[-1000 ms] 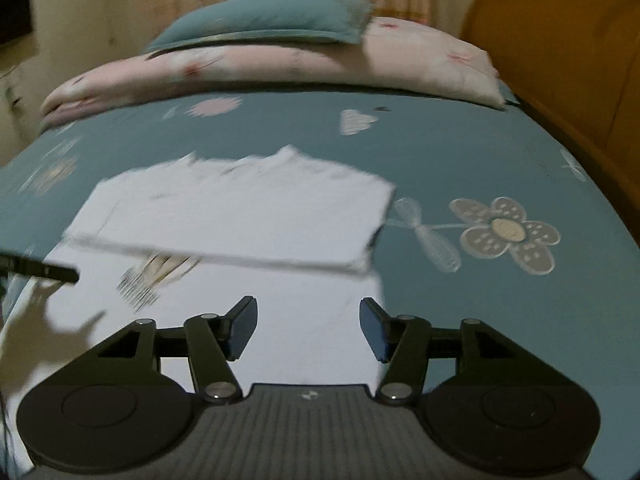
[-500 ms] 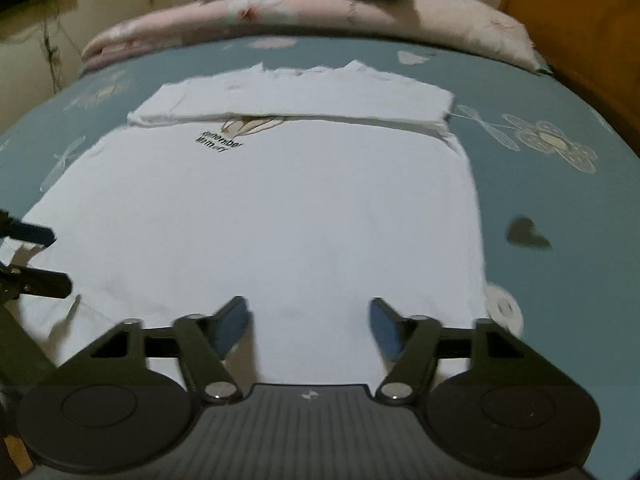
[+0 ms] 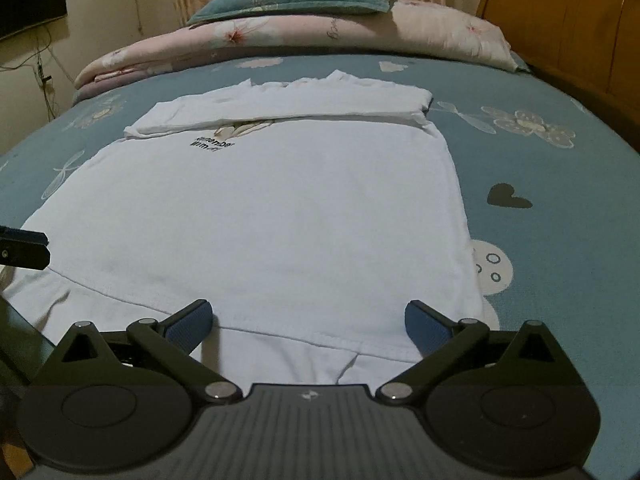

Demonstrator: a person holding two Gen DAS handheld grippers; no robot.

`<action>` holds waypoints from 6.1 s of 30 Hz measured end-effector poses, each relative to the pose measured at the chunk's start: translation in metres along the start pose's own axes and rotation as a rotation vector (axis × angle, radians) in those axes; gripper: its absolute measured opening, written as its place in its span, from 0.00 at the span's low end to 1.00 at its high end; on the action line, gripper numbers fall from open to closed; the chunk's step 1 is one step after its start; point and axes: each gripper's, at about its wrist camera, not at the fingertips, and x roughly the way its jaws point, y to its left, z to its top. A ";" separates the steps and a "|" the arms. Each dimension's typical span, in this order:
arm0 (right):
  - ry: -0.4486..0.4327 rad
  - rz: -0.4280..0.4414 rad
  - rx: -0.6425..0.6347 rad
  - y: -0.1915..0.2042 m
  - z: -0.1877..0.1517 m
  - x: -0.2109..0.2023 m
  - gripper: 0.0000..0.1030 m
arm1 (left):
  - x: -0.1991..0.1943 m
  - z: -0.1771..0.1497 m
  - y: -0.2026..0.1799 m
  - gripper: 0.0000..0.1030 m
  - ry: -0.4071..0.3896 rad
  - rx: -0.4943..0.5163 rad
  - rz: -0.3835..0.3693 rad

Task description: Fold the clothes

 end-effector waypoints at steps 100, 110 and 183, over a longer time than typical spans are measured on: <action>0.045 0.113 0.046 0.022 0.019 -0.036 1.00 | 0.027 -0.051 -0.179 1.00 0.031 1.527 0.271; 0.000 0.173 -0.074 0.033 0.027 -0.048 1.00 | 0.023 -0.045 -0.155 1.00 0.041 1.497 0.359; 0.076 -0.115 -0.941 0.073 0.038 -0.034 0.04 | -0.014 -0.027 -0.095 0.04 0.140 1.589 0.459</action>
